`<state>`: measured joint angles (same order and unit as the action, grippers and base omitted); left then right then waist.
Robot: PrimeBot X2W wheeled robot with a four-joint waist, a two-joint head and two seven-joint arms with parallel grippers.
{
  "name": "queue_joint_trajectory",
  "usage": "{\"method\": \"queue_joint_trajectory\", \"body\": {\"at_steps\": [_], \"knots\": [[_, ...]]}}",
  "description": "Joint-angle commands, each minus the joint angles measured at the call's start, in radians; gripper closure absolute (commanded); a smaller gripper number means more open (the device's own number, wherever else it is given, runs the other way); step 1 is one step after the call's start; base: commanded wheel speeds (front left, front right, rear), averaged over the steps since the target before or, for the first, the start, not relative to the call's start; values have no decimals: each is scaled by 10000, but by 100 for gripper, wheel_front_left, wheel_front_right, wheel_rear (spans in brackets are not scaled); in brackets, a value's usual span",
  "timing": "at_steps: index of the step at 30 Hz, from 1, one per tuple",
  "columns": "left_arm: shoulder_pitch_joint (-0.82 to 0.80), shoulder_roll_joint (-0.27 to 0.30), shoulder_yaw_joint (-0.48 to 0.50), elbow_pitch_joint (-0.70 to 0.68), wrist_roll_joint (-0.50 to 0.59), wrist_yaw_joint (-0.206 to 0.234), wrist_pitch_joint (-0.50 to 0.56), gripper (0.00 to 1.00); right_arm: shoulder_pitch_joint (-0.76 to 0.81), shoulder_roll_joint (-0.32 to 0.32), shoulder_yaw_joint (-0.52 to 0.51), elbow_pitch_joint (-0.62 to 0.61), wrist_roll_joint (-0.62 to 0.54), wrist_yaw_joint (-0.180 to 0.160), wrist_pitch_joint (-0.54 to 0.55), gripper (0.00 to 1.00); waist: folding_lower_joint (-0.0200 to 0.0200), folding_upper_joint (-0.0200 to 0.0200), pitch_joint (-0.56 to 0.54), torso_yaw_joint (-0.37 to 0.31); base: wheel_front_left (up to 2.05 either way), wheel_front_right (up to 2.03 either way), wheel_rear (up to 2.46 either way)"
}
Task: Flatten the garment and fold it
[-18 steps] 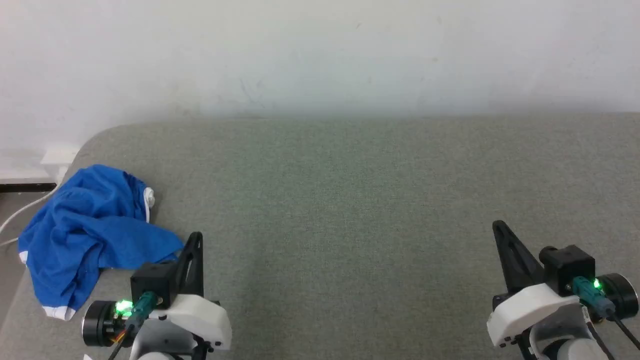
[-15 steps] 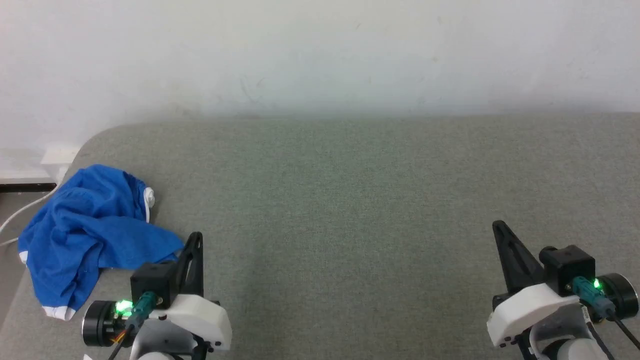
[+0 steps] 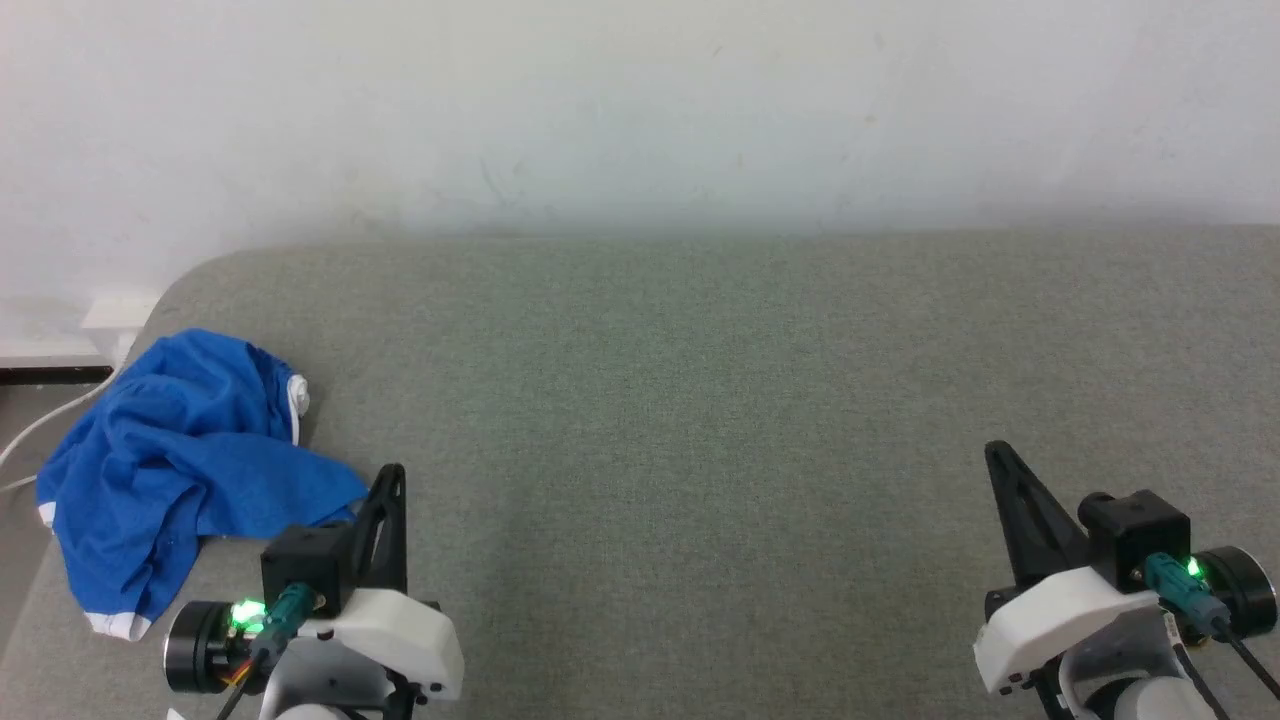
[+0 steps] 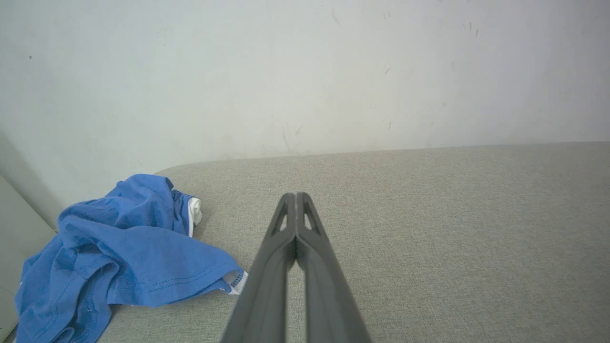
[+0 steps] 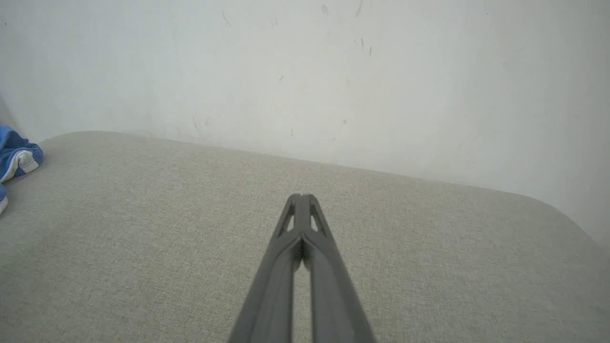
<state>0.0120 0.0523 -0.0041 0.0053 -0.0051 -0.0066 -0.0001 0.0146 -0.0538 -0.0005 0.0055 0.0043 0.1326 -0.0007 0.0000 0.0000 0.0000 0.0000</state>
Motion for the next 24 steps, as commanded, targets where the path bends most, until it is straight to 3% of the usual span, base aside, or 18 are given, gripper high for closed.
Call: {"method": "queue_joint_trajectory", "body": {"at_steps": [1,8,9,24], "knots": [[-120,-20,41,-53,51,66,1,100,-146,36,5,-55,-43,-19,7,100,0,0,0,0,0,0,0],[-120,-20,41,-53,51,66,1,100,-146,36,5,-55,-43,-19,7,100,0,0,0,0,0,0,0],[0,0,0,0,2,0,0,0,0,0,0,0,0,0,0,0,0,0,0,0,0,0,0],[-93,4,-146,177,-116,158,-213,0,-49,-2,-12,100,31,0,-153,0,0,0,2,96,0,0,0]]}}
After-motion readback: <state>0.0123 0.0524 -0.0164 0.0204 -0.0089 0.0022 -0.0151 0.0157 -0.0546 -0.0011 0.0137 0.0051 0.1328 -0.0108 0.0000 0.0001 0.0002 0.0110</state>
